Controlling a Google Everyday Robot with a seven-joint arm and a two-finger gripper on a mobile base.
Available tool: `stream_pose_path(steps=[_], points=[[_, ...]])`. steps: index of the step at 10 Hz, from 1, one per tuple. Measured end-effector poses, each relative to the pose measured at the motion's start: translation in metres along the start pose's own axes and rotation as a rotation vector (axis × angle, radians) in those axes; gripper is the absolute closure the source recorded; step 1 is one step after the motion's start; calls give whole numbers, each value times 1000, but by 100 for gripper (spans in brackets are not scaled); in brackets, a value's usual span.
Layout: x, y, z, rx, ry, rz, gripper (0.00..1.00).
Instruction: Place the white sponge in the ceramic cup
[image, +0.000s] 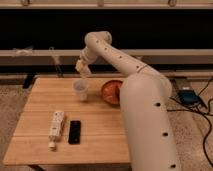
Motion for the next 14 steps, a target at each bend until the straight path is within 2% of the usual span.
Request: stream_pose_path(steps=[4,7,8,13,14], points=[[-4,-26,3,51,51,-14,100],[-4,-45,12,75,63,-23,99],[-5,-45,14,79,67,-24,92],[-12,-53,37,93,75,-27,42],[-16,-54,37,93,77,-21,40]])
